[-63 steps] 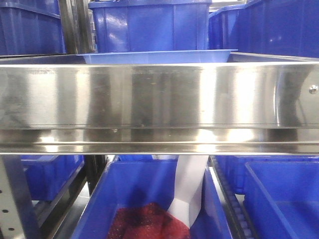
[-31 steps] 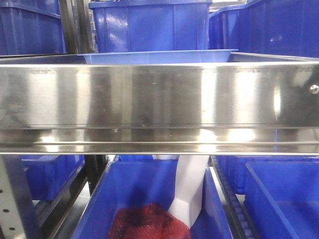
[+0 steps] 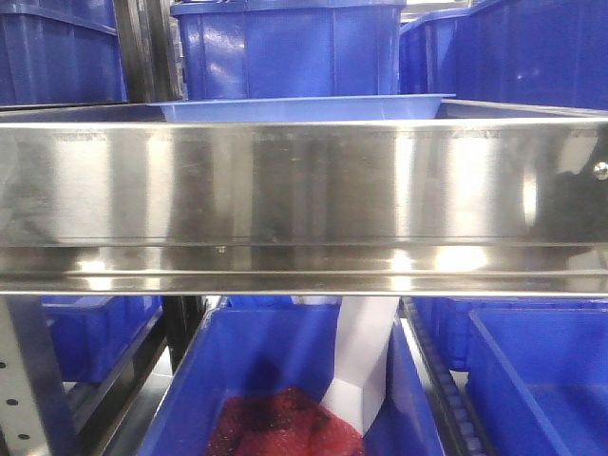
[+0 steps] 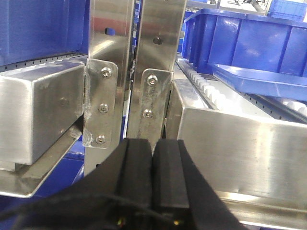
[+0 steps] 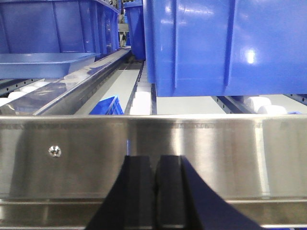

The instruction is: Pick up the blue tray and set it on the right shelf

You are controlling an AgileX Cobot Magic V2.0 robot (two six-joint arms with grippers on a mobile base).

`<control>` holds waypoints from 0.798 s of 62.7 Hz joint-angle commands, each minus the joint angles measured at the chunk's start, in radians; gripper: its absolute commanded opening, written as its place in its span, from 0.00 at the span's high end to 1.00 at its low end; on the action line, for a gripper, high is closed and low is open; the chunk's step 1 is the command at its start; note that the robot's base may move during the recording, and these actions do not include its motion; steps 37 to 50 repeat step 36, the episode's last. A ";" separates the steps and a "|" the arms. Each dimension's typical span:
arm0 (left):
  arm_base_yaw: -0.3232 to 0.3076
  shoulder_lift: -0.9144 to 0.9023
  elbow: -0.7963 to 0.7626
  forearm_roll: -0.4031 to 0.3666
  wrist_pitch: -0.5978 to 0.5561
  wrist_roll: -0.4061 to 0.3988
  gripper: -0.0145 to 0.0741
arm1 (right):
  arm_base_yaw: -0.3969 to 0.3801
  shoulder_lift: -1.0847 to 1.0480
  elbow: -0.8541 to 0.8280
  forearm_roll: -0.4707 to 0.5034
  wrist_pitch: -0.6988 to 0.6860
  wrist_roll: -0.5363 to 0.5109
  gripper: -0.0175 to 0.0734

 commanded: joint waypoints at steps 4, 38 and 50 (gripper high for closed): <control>0.003 -0.011 0.029 0.000 -0.091 0.003 0.89 | -0.005 -0.022 -0.023 0.002 -0.092 -0.005 0.75; 0.003 -0.011 0.029 0.000 -0.091 0.003 0.89 | -0.005 -0.022 -0.023 0.002 -0.092 -0.005 0.75; 0.003 -0.011 0.029 0.000 -0.091 0.003 0.89 | -0.005 -0.022 -0.023 0.002 -0.092 -0.005 0.75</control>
